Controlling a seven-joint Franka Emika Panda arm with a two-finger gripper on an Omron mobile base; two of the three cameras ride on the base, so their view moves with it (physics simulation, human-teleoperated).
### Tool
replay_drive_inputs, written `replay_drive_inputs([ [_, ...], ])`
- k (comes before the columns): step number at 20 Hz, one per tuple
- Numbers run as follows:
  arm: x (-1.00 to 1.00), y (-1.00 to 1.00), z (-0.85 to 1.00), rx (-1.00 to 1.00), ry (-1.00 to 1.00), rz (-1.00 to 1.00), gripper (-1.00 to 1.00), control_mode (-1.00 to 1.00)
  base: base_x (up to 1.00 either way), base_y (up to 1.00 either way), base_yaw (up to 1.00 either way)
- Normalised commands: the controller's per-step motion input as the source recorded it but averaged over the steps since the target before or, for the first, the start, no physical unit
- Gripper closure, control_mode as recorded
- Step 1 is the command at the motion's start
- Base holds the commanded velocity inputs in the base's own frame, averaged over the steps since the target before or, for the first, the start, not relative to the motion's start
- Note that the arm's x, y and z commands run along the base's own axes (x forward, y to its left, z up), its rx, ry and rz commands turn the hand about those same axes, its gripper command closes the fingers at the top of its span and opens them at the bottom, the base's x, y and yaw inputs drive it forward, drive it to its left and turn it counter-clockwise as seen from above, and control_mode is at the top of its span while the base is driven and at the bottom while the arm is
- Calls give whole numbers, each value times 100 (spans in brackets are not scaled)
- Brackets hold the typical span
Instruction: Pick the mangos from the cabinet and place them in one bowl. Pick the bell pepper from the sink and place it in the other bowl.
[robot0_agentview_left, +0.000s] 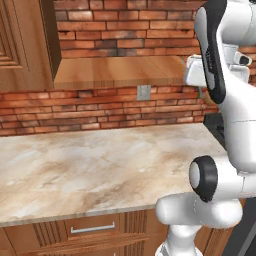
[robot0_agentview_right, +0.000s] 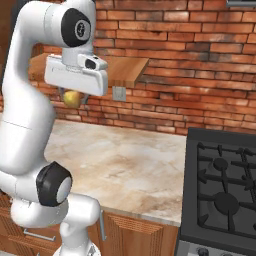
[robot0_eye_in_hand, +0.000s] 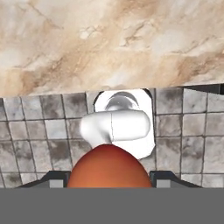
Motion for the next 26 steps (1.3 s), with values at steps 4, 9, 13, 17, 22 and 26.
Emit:
replay_drive_inputs([
  [4, -93, 16, -38, -4, -11, 4, 100, -100, 0, 0, 0],
  [9, -31, 25, -19, -9, -17, 0, 100, -100, 0, 0, 0],
  [13, -36, 8, -27, -9, -34, 0, 100, -100, 0, 0, 0],
  [17, -65, -1, -39, -1, -41, -3, 100, -100, 0, 0, 0],
  [22, -37, 2, -13, 0, -25, 0, 100, -100, 0, 0, 0],
  [26, 0, 7, 0, 0, -5, 0, 100, -100, 0, 0, 0],
])
